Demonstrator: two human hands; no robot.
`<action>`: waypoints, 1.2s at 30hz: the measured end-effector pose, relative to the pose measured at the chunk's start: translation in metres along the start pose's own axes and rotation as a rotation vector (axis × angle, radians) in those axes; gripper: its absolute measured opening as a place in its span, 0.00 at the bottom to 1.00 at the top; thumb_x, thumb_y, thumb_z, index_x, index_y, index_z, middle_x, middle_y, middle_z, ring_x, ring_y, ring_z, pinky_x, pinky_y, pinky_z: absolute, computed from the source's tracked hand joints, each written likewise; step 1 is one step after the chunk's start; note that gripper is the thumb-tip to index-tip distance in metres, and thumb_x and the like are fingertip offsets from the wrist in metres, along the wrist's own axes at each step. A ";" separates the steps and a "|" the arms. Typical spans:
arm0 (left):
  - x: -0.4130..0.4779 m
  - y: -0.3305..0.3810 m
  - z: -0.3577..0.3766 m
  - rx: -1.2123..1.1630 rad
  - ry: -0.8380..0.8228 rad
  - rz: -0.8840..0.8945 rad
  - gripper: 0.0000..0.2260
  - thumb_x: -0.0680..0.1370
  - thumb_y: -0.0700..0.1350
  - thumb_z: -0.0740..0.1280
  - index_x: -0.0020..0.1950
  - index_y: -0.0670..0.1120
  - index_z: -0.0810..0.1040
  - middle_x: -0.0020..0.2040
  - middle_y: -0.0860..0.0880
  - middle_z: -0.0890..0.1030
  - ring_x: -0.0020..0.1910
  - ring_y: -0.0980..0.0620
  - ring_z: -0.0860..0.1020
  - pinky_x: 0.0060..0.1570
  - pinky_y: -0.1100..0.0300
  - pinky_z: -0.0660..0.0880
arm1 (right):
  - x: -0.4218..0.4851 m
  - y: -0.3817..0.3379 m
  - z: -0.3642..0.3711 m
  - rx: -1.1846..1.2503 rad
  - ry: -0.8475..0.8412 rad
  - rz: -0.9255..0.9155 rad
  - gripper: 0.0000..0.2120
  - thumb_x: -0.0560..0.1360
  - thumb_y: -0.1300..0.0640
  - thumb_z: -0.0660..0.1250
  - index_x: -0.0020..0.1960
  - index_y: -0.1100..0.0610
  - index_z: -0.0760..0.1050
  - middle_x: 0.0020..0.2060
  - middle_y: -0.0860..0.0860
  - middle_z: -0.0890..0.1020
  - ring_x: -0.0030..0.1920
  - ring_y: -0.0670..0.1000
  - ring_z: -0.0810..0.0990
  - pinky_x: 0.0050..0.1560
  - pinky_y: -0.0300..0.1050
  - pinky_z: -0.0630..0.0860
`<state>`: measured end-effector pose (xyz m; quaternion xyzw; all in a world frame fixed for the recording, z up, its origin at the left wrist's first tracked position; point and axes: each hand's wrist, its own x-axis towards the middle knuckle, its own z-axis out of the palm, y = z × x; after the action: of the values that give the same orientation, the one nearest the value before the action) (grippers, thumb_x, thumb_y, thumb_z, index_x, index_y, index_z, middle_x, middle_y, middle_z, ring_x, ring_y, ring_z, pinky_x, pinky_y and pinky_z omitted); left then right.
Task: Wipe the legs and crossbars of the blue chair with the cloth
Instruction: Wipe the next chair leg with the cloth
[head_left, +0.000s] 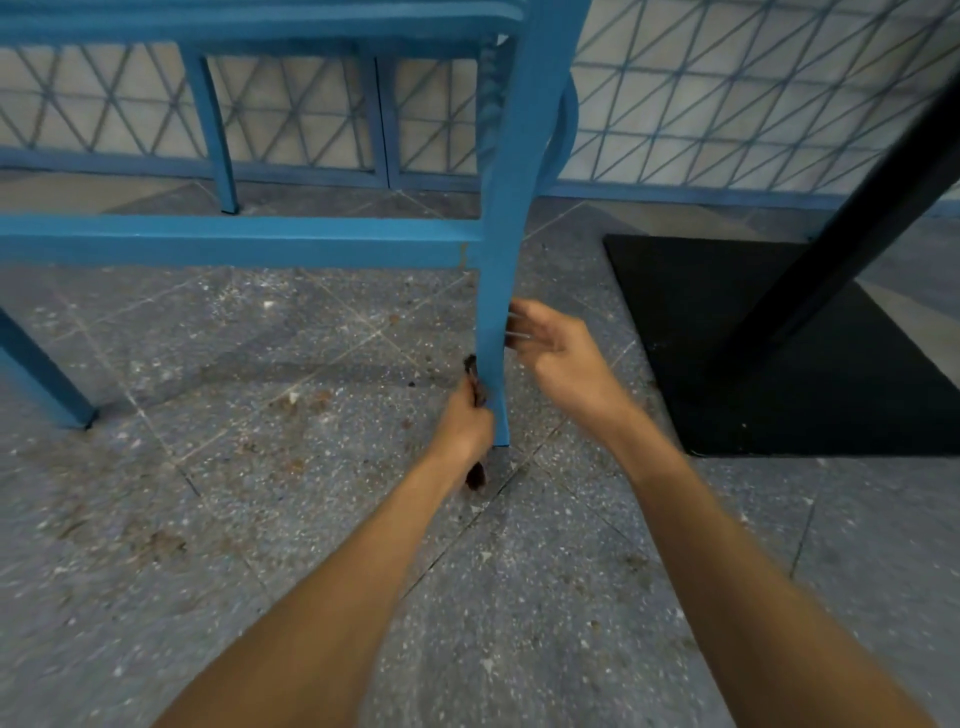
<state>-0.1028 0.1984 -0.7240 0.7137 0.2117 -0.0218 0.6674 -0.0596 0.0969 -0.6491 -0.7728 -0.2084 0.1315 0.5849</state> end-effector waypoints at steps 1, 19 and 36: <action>-0.004 0.013 -0.005 -0.015 -0.003 0.038 0.22 0.76 0.29 0.55 0.67 0.45 0.70 0.61 0.45 0.78 0.61 0.47 0.76 0.61 0.47 0.74 | 0.000 0.002 -0.001 -0.004 0.014 0.005 0.26 0.74 0.76 0.57 0.68 0.59 0.72 0.60 0.54 0.79 0.59 0.49 0.78 0.49 0.32 0.77; 0.001 -0.039 0.037 0.129 0.107 0.057 0.34 0.69 0.26 0.57 0.73 0.41 0.52 0.67 0.40 0.62 0.66 0.43 0.66 0.67 0.48 0.67 | 0.000 -0.005 0.002 0.078 -0.011 0.050 0.25 0.71 0.79 0.56 0.63 0.62 0.72 0.49 0.54 0.80 0.47 0.45 0.80 0.40 0.30 0.76; -0.013 -0.017 0.028 0.083 0.050 0.059 0.31 0.72 0.28 0.57 0.73 0.42 0.53 0.66 0.40 0.64 0.67 0.42 0.66 0.69 0.48 0.65 | -0.005 0.034 -0.015 0.118 0.169 0.194 0.20 0.73 0.72 0.62 0.58 0.52 0.77 0.49 0.51 0.82 0.53 0.50 0.81 0.51 0.41 0.75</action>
<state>-0.1134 0.1683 -0.7385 0.7471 0.2062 0.0066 0.6319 -0.0515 0.0738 -0.6776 -0.7617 -0.0746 0.1338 0.6295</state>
